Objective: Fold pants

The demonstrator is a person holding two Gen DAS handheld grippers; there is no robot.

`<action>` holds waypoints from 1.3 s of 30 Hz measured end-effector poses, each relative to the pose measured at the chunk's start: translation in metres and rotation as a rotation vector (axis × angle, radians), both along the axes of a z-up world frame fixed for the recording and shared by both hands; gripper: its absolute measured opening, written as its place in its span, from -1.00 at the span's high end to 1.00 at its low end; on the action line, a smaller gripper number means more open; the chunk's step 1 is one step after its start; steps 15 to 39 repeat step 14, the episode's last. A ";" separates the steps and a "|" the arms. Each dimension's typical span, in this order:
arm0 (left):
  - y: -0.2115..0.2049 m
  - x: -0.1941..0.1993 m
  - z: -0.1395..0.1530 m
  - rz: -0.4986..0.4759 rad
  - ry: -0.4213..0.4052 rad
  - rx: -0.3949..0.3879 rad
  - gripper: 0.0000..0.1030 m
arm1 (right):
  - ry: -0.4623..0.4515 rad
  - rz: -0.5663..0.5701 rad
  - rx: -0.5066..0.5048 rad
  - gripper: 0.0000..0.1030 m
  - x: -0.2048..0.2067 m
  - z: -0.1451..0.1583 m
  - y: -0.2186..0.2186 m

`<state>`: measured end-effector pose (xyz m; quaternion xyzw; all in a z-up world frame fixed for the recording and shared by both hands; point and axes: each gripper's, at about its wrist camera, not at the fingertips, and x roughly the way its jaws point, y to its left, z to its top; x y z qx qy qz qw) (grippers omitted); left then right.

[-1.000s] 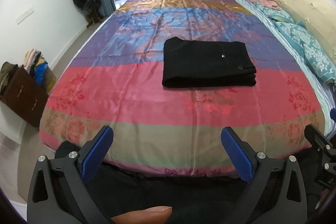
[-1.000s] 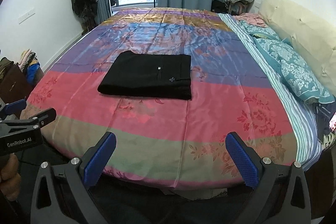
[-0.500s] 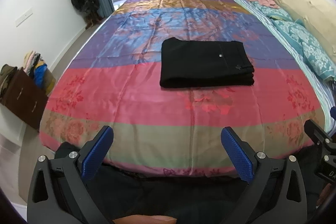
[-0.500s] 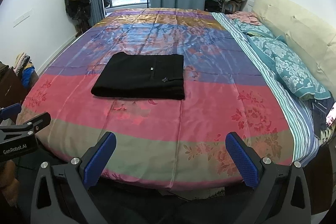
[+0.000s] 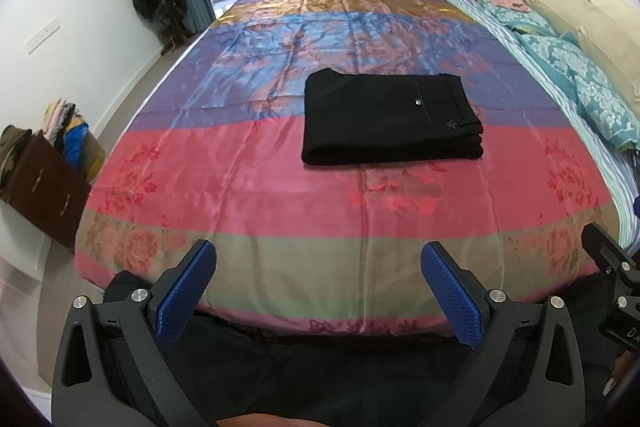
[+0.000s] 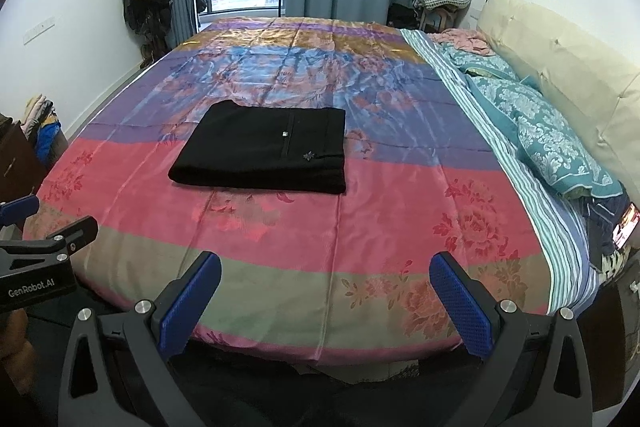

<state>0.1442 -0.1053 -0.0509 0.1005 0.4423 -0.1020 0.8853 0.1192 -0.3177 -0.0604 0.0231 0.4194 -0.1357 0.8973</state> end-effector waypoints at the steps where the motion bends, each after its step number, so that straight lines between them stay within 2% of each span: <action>1: 0.000 0.000 0.000 0.000 0.000 0.002 -0.99 | 0.003 -0.001 0.002 -1.00 0.000 -0.001 0.000; 10: -0.001 0.002 -0.004 -0.002 0.006 0.020 -0.99 | 0.010 0.000 0.004 -1.00 0.000 -0.004 0.002; 14: -0.001 -0.001 -0.002 -0.001 -0.027 0.018 -0.99 | 0.007 0.004 0.010 -1.00 0.000 -0.005 0.000; 39: -0.001 -0.001 -0.002 -0.001 -0.027 0.018 -0.99 | 0.007 0.004 0.010 -1.00 0.000 -0.005 0.000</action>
